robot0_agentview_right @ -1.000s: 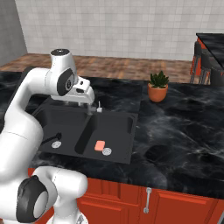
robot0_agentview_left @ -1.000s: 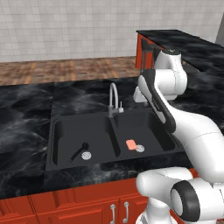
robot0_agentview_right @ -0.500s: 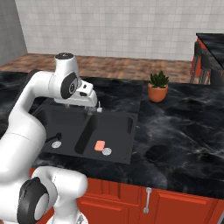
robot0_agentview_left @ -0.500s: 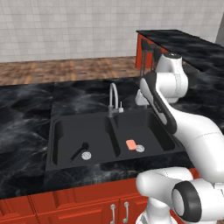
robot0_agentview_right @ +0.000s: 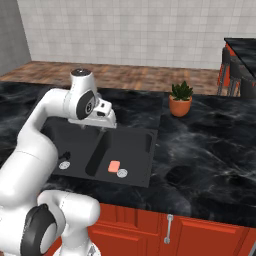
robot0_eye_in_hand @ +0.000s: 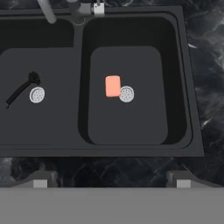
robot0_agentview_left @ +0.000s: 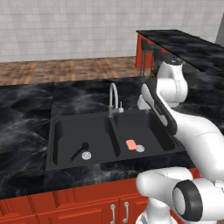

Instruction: Pick up the dish brush and bar soap from the sink, and place them back in the cabinet, and close the cabinet door.

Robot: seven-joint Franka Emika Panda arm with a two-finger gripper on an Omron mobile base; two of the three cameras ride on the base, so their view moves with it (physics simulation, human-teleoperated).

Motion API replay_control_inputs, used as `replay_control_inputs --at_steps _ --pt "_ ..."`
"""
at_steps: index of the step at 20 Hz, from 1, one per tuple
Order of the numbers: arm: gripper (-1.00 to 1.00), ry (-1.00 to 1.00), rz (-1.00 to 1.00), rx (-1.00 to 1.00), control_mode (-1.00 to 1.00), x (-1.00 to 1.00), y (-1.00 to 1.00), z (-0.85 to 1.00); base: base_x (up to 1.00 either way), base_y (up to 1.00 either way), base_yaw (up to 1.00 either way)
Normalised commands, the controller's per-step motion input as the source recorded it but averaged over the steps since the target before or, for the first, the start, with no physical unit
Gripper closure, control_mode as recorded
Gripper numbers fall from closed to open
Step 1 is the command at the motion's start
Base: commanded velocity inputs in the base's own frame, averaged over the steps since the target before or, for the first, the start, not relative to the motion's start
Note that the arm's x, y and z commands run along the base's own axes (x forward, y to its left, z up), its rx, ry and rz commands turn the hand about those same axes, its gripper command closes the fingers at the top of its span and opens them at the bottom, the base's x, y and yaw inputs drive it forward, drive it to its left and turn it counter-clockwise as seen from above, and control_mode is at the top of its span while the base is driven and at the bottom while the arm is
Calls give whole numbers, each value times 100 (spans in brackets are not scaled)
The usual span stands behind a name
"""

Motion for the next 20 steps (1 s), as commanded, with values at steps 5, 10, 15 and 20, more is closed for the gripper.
replay_control_inputs --at_steps 5,10,15,20 --pt "-100 0 0 0 -100 18 0 -30 0 0 0" --pt "-100 0 0 0 -100 12 0 -29 0 0 0" --pt "-100 0 0 0 -100 14 0 -28 0 0 0" --pt "-100 0 0 0 -100 12 0 -33 0 0 0"
